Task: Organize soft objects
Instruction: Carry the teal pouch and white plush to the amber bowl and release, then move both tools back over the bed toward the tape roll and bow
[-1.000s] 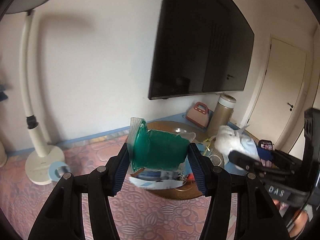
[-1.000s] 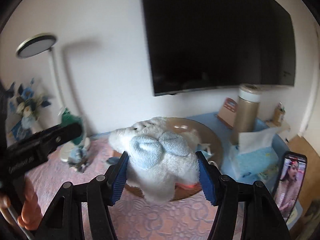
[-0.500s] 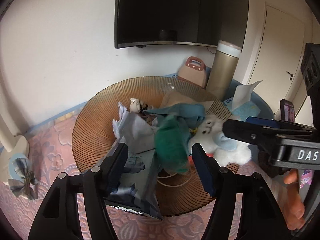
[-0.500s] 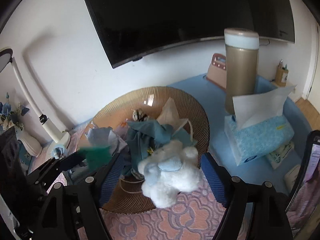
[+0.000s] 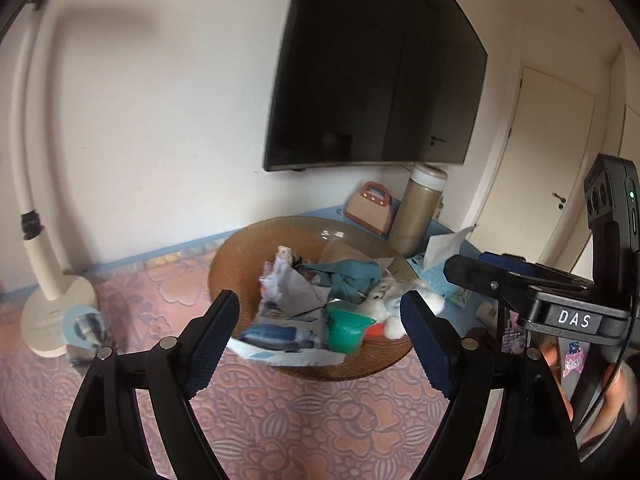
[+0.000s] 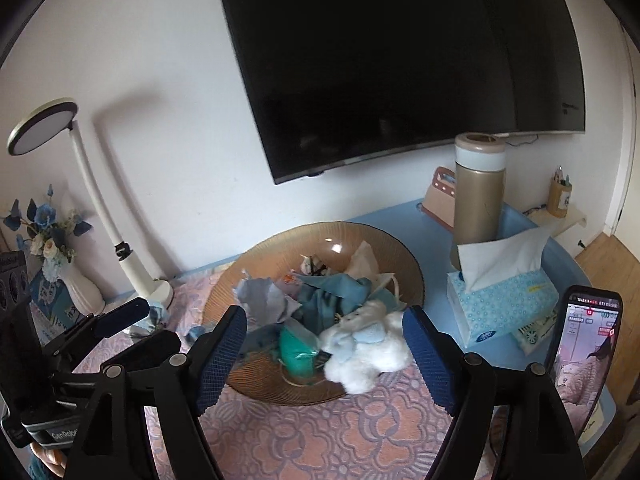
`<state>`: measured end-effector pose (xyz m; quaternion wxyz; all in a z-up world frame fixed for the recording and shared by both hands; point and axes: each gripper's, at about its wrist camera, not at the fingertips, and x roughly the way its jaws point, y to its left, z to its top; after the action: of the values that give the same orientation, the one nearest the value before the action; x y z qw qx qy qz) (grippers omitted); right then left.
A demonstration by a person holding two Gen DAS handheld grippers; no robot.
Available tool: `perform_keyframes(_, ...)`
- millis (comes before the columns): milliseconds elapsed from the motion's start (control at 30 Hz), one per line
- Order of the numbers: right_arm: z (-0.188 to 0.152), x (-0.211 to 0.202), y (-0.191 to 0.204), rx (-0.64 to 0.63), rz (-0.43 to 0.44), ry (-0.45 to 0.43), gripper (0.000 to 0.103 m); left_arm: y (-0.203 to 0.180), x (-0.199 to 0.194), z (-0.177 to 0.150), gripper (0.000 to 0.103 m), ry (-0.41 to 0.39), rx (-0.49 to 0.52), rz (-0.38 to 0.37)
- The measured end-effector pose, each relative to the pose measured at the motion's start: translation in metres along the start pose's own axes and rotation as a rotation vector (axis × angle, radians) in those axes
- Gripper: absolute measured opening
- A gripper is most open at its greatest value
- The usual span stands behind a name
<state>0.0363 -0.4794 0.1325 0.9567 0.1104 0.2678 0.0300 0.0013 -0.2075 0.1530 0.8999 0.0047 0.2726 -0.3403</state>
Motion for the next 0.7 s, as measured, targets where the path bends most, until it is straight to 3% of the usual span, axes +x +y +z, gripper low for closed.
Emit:
perform_keyframes(67, -0.002, -0.009, 0.022, -0.033, 0.027, -0.018, 0.089, 0.018, -0.022, -0.003, 0.083, -0.033, -0.055, 0.027)
perform_keyframes(200, -0.013, -0.017, 0.076, -0.112, 0.102, -0.027, 0.091, 0.056, -0.072, -0.013, 0.083, -0.08, -0.148, 0.105)
perform_keyframes(267, -0.022, -0.015, 0.104, -0.154, 0.154, -0.01, 0.092, 0.068, -0.101, -0.015, 0.084, -0.119, -0.156, 0.222)
perform_keyframes(367, -0.042, -0.002, 0.148, -0.22, 0.214, 0.023, 0.096, 0.082, -0.149, -0.019, 0.103, -0.201, -0.149, 0.391)
perform_keyframes(433, -0.057, 0.014, 0.174, -0.247, 0.233, 0.06, 0.097, 0.094, -0.17, -0.023, 0.103, -0.232, -0.15, 0.491)
perform_keyframes(533, -0.084, 0.041, 0.206, -0.301, 0.244, 0.099, 0.097, 0.121, -0.173, -0.035, 0.102, -0.183, -0.172, 0.574)
perform_keyframes(600, -0.107, 0.06, 0.223, -0.376, 0.252, 0.092, 0.097, 0.147, -0.162, -0.052, 0.102, -0.124, -0.232, 0.588)
perform_keyframes(700, -0.14, 0.091, 0.233, -0.461, 0.162, 0.135, 0.097, 0.181, -0.143, -0.085, 0.102, -0.032, -0.323, 0.576)
